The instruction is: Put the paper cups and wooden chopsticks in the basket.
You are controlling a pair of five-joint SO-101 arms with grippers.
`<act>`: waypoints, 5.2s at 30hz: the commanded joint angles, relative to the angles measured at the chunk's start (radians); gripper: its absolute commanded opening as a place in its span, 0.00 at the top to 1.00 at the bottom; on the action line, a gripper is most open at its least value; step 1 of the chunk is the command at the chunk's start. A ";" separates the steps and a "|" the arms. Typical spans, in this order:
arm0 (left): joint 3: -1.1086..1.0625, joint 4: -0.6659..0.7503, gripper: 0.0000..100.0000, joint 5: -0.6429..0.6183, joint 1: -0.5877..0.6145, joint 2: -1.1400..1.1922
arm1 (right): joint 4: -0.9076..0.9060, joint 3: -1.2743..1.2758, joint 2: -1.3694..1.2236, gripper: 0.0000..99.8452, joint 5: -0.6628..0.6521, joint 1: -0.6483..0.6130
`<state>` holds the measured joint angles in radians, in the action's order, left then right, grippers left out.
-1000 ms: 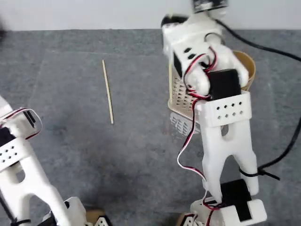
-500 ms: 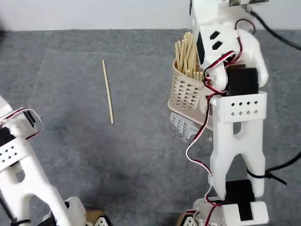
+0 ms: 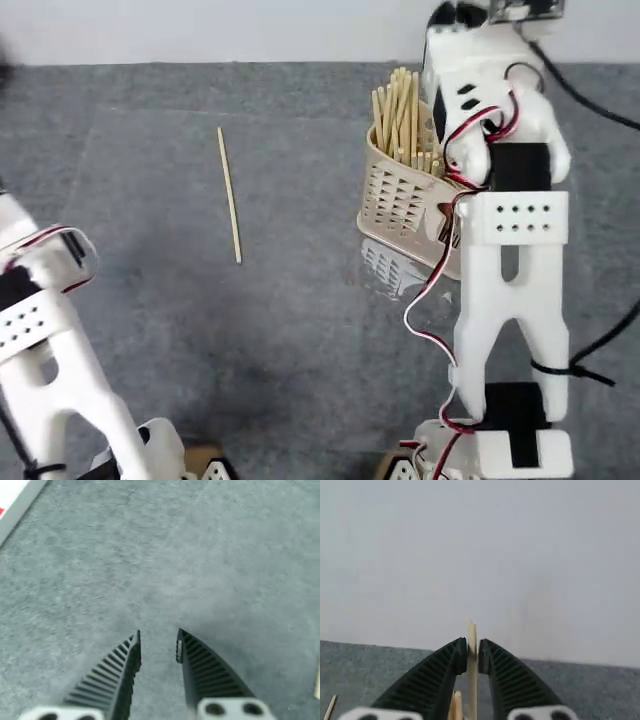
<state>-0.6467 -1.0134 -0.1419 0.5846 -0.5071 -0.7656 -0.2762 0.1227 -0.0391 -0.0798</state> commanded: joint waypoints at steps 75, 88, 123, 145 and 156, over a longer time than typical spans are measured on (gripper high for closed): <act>2.325 -0.741 0.99 0.086 -0.651 1.527 | -0.360 0.953 0.260 0.99 0.172 -0.340; 2.325 -0.583 0.99 -0.037 -0.830 1.155 | -0.354 1.007 0.260 0.99 0.172 -0.387; 2.328 -0.397 0.99 -0.206 -1.183 1.036 | -0.349 1.039 0.252 0.99 0.169 -0.417; 2.322 -0.746 0.99 -0.097 -1.215 0.669 | -0.147 1.166 0.259 0.99 0.169 -0.421; 2.103 -0.747 0.99 -0.061 -1.214 0.477 | -0.147 1.166 0.259 0.99 0.169 -0.421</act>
<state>1.5597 -1.7361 -0.2110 -0.6214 0.0621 -0.9252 0.8945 0.3422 0.1266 -0.5002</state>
